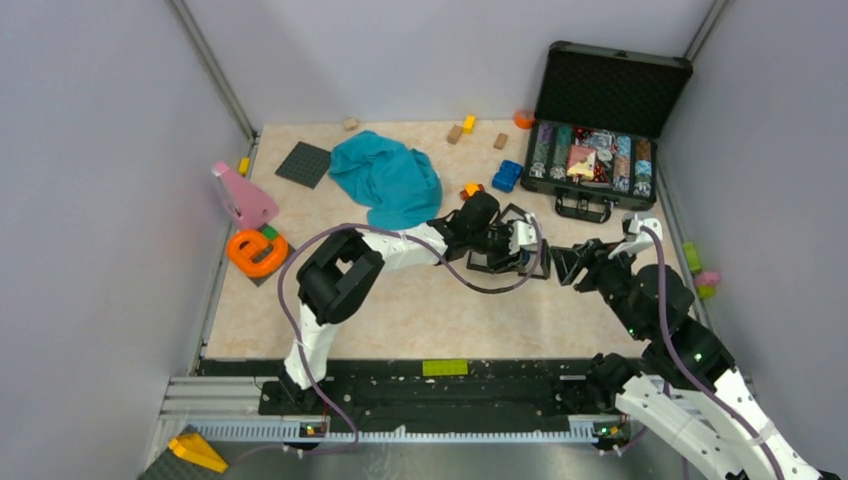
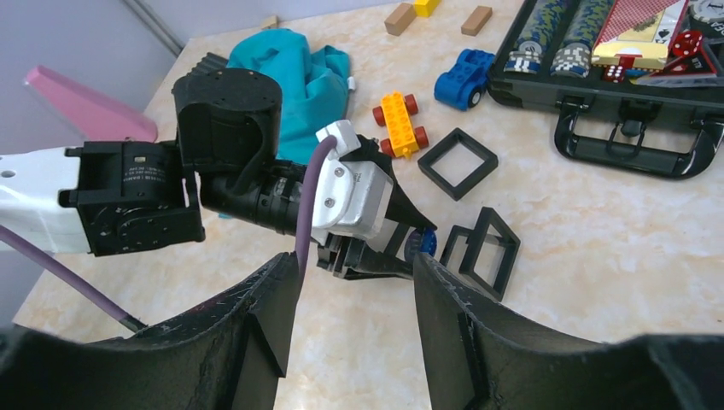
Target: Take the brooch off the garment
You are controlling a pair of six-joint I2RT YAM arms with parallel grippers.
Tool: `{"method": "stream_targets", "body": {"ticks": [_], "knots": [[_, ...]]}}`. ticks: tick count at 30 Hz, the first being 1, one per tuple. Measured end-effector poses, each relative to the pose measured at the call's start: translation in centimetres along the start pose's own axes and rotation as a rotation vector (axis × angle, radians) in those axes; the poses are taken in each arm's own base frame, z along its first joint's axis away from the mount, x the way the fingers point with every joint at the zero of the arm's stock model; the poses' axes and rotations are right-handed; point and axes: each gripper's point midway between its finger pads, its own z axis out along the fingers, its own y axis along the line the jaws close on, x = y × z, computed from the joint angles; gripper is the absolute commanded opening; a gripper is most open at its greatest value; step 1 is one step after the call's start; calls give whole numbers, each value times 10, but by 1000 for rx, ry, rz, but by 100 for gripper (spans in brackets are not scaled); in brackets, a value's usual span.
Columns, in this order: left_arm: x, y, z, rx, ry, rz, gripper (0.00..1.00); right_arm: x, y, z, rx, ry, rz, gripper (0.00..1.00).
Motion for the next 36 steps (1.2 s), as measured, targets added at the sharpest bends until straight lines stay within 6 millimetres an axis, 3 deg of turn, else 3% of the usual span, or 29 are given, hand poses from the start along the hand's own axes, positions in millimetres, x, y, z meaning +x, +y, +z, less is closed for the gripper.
{"method": "stream_targets", "body": {"ticks": [19,36], "knots": [[14,9,23,65,83,-127,45,-5,-4,-8,6,-27,1,52],[1,1,43,129,46,-194,48,-6,-8,-11,22,-37,1,52]]}}
